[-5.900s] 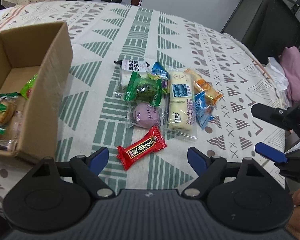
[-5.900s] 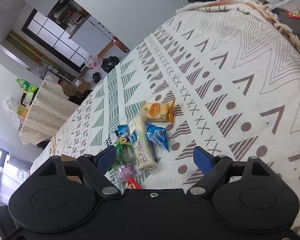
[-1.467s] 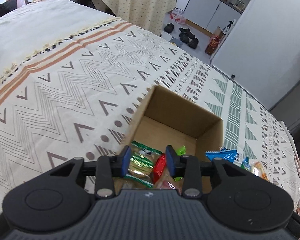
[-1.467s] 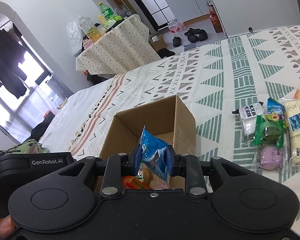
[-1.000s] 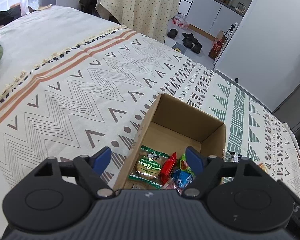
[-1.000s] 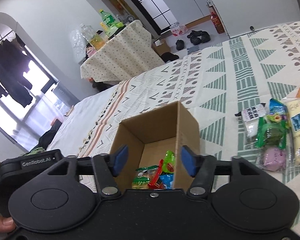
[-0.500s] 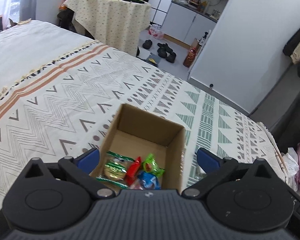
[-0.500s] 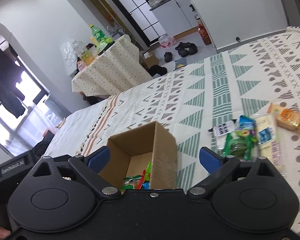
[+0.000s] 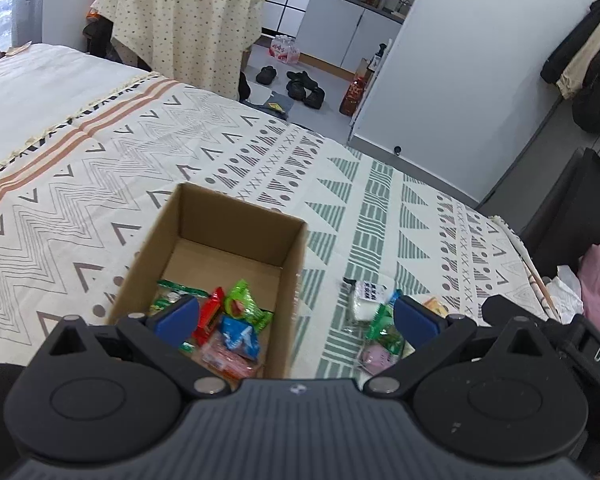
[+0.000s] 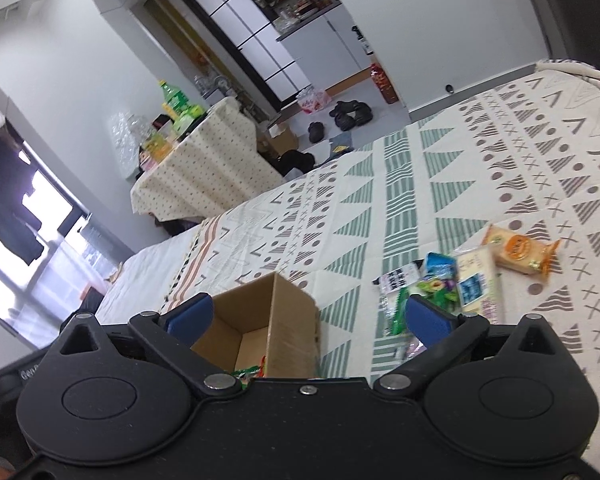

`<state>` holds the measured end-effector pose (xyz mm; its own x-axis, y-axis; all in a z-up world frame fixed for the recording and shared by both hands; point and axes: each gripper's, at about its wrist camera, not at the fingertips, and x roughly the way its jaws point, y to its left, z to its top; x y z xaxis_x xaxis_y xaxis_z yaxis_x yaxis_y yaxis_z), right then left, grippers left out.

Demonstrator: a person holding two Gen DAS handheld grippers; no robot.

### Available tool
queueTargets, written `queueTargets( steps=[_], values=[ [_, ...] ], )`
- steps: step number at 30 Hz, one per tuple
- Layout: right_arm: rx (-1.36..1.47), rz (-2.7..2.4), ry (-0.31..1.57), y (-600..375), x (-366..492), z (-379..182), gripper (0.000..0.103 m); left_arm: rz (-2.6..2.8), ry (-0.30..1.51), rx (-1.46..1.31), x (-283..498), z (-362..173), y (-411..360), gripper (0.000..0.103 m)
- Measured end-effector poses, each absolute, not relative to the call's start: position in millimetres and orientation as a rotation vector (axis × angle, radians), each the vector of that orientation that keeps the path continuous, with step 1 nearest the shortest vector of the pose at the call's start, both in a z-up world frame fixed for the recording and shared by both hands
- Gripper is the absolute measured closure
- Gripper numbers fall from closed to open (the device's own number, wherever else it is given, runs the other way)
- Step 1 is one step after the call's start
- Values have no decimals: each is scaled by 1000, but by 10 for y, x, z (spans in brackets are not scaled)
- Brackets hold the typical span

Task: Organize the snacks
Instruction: 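Move both tools back over the snack pile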

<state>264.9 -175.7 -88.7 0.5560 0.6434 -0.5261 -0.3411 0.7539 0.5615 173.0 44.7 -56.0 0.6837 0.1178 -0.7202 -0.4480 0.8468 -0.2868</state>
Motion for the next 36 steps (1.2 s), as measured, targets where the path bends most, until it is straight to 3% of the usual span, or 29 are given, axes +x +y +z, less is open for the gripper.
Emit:
queueTargets(
  steps=[29, 36],
  values=[
    [626, 452, 795, -2889, 2968, -1059, 1, 242, 793, -440, 2254, -842, -370, 3],
    [628, 399, 849, -2914, 3106, -1247, 8, 202, 835, -462, 2506, -1109, -403, 9]
  ],
)
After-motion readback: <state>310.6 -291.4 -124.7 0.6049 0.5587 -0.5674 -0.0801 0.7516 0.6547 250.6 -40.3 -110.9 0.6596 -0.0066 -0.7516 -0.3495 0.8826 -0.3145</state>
